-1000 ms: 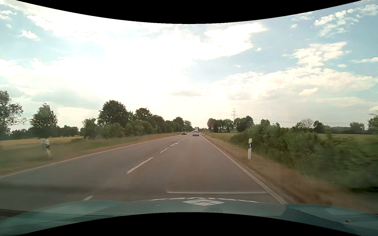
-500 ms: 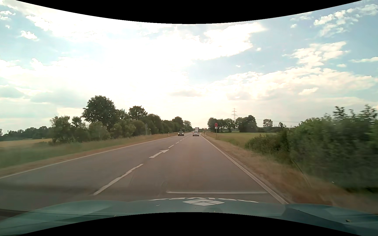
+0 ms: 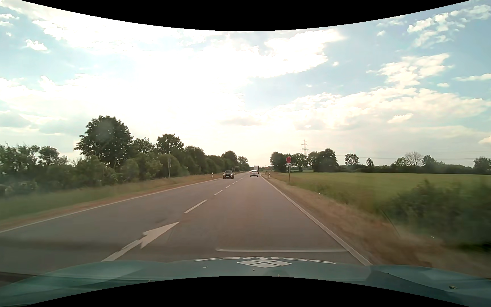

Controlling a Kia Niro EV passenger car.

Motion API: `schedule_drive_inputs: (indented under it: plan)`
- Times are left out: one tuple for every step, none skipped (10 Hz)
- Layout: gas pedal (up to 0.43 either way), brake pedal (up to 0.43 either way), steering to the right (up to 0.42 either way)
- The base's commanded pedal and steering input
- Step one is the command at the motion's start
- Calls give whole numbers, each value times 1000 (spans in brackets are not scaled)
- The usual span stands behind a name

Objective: Follow the waypoints while adhering to traffic rules and regulations

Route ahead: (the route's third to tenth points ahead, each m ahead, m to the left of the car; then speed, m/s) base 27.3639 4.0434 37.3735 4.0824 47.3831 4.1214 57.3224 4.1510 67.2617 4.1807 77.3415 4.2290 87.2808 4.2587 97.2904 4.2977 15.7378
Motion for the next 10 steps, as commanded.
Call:
schedule_drive_inputs:
  plan:
    - [138, 0, -1]
    - [138, 0, -1]
    - [138, 0, -1]
    - [138, 0, -1]
    - [138, 0, -2]
    - [150, 0, -2]
    - [150, 0, -2]
    - [150, 0, -1]
    - [169, 0, -2]
    - [177, 0, -1]
